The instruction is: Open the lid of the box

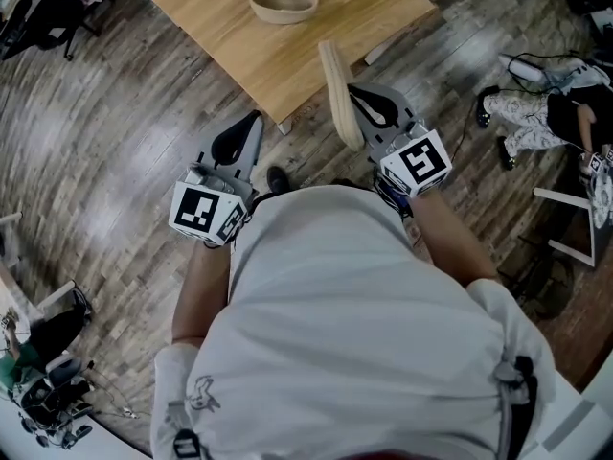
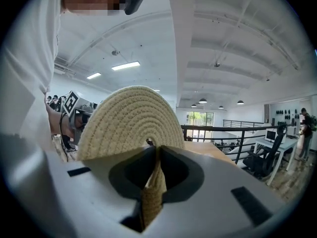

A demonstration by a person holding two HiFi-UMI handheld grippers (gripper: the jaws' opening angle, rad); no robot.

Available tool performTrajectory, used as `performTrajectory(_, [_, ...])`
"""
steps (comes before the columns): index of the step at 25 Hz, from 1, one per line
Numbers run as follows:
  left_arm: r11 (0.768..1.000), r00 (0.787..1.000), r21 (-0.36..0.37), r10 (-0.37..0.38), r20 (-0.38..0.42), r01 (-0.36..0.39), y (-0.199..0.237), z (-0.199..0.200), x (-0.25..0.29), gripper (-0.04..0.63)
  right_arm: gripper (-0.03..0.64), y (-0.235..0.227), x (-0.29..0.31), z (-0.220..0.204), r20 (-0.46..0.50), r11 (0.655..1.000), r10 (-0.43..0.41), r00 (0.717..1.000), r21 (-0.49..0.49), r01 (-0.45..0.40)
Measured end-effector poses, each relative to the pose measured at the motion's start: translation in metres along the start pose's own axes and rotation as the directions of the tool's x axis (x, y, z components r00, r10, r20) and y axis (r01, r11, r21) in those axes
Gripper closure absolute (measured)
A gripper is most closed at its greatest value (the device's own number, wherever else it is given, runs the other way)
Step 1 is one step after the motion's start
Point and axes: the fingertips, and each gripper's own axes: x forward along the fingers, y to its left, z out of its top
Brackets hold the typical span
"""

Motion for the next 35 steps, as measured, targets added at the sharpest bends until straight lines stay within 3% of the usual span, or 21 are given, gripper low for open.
performTrajectory(4, [0.999,0.999,0.004,0.04,0.01,-0.04,-0.029,0.002,0.011,0.591,0.578,-0.005,-0.028,-0.003,0.016,0.999,0.045,0.999,-0.028,-0.044])
performTrajectory(20, [0.988,0.987,0.015,0.153,0.043,-0.153,-0.138,-0.006,0.018,0.591,0.58,-0.002,-0.139,-0.03,0.052,0.991,0.132,0.99,0.025,-0.133])
performTrajectory(35, [0.98,0.978,-0.007,0.197,0.067,-0.197,-0.161,-0.012,0.011,0.589,0.58,0.006,-0.167,-0.034,0.067,0.989,0.14,0.988,0.033,-0.142])
